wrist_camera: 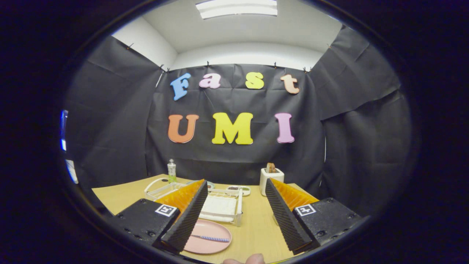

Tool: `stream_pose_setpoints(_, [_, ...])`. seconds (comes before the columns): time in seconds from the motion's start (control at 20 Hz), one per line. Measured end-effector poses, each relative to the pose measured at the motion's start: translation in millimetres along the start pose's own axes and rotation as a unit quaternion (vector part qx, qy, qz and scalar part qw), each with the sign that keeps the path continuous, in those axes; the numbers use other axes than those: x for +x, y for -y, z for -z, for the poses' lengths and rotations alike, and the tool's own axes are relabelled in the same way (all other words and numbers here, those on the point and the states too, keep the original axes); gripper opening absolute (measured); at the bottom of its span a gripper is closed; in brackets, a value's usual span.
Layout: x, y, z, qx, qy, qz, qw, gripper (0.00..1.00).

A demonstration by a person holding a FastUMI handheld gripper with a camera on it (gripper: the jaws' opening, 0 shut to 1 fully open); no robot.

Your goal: Take the plate from the dish rack, then take the spoon from the basket and place it into the plate.

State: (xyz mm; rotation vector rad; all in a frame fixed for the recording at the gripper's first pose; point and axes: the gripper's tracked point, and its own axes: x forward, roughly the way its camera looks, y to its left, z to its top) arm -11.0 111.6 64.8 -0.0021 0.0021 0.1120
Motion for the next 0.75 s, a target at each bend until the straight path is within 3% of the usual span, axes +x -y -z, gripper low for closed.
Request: stream_pose_setpoints(0.75, [3.5, -13.1, 4.9, 0.015, -0.016, -0.007, 1.000, 1.00])
